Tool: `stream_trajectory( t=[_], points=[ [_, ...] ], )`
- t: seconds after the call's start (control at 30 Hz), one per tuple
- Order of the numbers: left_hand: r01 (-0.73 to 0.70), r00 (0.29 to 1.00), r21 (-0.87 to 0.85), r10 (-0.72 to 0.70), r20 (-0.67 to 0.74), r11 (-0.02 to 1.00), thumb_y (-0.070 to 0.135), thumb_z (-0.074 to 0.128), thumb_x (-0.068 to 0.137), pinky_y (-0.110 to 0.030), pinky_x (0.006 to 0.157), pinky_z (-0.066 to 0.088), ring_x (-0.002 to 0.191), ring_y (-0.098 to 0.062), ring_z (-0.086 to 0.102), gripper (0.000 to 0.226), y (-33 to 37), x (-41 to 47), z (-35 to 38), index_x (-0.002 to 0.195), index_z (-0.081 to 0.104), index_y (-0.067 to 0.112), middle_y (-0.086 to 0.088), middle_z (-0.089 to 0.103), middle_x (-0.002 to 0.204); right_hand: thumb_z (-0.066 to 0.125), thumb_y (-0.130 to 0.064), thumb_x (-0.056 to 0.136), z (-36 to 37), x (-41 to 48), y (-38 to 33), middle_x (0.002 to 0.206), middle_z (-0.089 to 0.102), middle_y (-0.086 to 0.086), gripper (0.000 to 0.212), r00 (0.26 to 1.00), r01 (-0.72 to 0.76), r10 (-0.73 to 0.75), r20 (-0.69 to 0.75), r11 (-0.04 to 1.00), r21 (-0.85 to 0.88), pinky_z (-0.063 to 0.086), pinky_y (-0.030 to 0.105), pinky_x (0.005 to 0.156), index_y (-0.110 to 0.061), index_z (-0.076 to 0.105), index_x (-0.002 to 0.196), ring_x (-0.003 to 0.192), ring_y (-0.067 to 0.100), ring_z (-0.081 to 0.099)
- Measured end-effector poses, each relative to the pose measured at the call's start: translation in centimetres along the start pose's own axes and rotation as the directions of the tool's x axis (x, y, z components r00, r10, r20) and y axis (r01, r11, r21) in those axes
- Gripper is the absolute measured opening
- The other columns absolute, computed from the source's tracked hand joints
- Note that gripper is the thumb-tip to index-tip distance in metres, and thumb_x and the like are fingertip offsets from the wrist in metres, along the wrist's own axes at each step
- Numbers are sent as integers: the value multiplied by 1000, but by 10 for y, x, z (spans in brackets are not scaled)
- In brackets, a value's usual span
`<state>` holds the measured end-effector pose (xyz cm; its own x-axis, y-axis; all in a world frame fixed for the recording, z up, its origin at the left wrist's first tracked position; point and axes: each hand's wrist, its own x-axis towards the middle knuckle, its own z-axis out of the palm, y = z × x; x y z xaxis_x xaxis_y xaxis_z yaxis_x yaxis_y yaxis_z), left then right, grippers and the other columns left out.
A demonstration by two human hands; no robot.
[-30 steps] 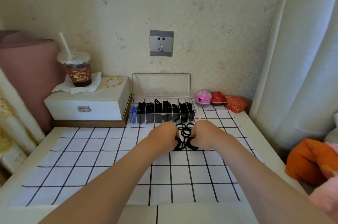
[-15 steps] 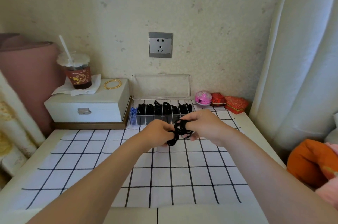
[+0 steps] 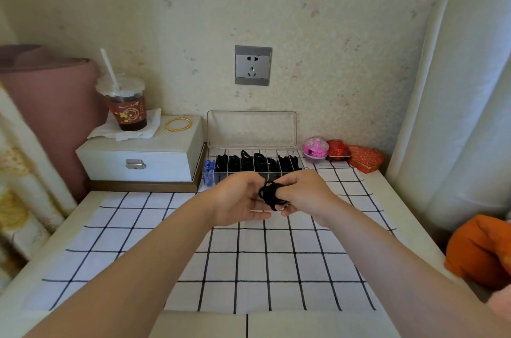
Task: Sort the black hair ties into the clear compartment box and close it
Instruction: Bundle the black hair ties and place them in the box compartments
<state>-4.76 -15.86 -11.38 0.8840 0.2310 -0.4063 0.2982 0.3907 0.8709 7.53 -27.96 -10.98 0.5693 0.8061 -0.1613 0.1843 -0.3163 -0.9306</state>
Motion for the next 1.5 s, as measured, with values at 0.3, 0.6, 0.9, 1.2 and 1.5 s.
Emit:
stream_trajectory(
  t=[0.3,0.6,0.9,1.2,1.5],
  points=[
    [-66,995,217,80,-56,974,9,50,101,-32,94,55,88,-16,64,26,-8,5,-1,121,63,-1,-13,68,102,68,-5,82,4,4,6,73,70,5,15,995,87,-97,-33,972,-217,54,27,45,-12,70,94,49,9,63],
    [-110,988,254,134,-77,961,9,48,102,-28,90,57,104,-22,64,27,-2,1,-2,125,61,3,-19,66,123,75,-21,88,-10,3,2,88,73,3,24,993,-55,41,107,989,134,50,28,59,-14,70,110,77,16,65],
    [-208,910,309,300,-286,928,9,76,84,-22,69,58,87,-20,73,37,-2,1,-3,118,61,11,-14,69,109,72,-20,90,-13,5,4,104,75,17,27,964,-203,134,231,931,305,61,34,73,-1,73,110,83,26,73],
    [-378,765,515,572,-294,770,11,67,92,-25,65,61,77,-14,72,20,-5,10,2,111,74,11,-4,75,90,72,-13,90,-8,14,2,103,76,18,20,991,-114,74,114,908,402,62,34,73,-7,73,109,94,31,74],
    [-303,769,750,616,-172,588,19,42,104,-20,101,37,125,-14,54,38,23,25,-18,139,53,26,2,61,134,75,-10,88,-5,54,-20,98,74,19,32,975,34,35,-218,952,305,62,27,57,0,67,117,69,24,74]
  ],
)
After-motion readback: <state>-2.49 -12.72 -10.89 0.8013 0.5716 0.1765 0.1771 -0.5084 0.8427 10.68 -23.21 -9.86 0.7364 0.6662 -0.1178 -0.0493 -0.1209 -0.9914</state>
